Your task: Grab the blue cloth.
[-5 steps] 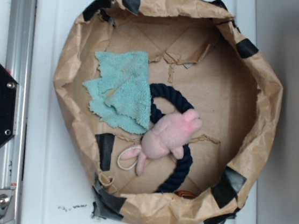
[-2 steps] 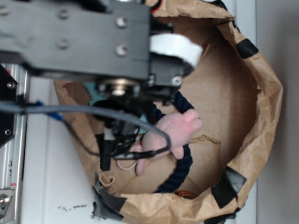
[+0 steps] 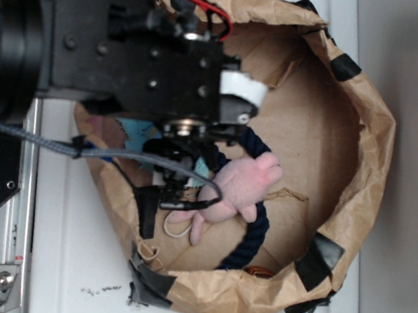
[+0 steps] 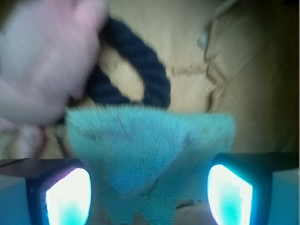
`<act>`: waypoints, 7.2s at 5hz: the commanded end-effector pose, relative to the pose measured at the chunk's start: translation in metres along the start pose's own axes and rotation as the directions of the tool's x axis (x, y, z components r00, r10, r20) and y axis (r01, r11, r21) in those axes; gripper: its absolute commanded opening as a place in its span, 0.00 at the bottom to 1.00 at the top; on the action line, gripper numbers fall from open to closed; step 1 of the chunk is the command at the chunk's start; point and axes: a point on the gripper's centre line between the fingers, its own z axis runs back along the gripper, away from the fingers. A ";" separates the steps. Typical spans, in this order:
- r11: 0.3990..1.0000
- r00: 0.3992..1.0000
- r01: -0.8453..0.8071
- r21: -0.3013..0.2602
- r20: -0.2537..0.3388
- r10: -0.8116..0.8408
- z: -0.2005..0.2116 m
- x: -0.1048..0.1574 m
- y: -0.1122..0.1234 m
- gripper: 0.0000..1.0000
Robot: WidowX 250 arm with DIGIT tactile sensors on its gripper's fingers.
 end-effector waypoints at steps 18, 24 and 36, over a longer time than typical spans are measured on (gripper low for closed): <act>0.984 0.980 0.157 -0.088 0.134 -0.145 0.006 0.016 0.004 1.00; 0.984 0.988 0.145 -0.099 0.076 -0.138 -0.030 0.019 0.009 1.00; 0.999 0.974 0.028 -0.025 0.228 -0.021 0.117 0.035 0.010 0.00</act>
